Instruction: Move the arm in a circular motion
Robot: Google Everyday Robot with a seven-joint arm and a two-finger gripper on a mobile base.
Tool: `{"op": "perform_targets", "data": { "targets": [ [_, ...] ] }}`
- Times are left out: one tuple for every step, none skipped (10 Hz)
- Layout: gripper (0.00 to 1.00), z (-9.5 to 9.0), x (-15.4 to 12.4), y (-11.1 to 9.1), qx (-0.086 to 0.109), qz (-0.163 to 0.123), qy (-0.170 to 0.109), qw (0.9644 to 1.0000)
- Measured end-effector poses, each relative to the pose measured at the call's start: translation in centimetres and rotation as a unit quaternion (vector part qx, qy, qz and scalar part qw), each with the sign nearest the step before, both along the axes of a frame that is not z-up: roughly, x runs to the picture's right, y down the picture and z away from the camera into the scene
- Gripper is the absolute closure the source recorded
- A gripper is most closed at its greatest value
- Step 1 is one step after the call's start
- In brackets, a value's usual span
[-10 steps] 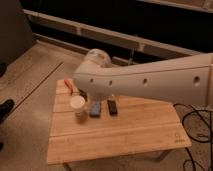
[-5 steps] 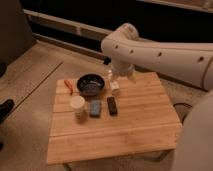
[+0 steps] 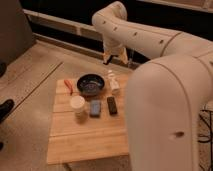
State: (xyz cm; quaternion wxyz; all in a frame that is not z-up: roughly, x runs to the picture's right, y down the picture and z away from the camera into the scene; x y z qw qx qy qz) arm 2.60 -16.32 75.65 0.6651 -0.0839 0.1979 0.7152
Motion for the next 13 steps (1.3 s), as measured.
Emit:
{"op": "perform_targets", "data": {
  "targets": [
    [0.35,0.7,-3.3,-0.6,0.001,-0.027,-0.016,0.9995],
    [0.35,0.9,-6.1,-0.6,0.0,-0.055,-0.03,0.998],
    [0.35,1.0,-7.7,-0.4,-0.001,-0.071,-0.039,0.9967],
    [0.35,0.7,-10.8,0.6,-0.003,-0.107,-0.06,0.9924],
    [0.35,0.2,-13.0,2.0,-0.007,-0.137,-0.08,0.9873],
    [0.35,-0.3,-14.2,3.4,-0.01,-0.157,-0.094,0.983],
    [0.35,-1.1,-15.4,5.2,-0.014,-0.177,-0.111,0.9778],
    [0.35,-2.0,-16.5,7.3,-0.019,-0.192,-0.131,0.9725],
    [0.35,-2.9,-17.4,9.7,-0.028,-0.193,-0.153,0.9689],
    [0.35,-3.7,-18.0,12.0,-0.036,-0.186,-0.171,0.9669],
    [0.35,-4.6,-18.0,14.2,-0.043,-0.172,-0.188,0.966],
    [0.35,-5.4,-17.4,15.9,-0.048,-0.158,-0.198,0.9661],
    [0.35,-5.9,-16.6,16.9,-0.05,-0.149,-0.201,0.967]
  ]
}}
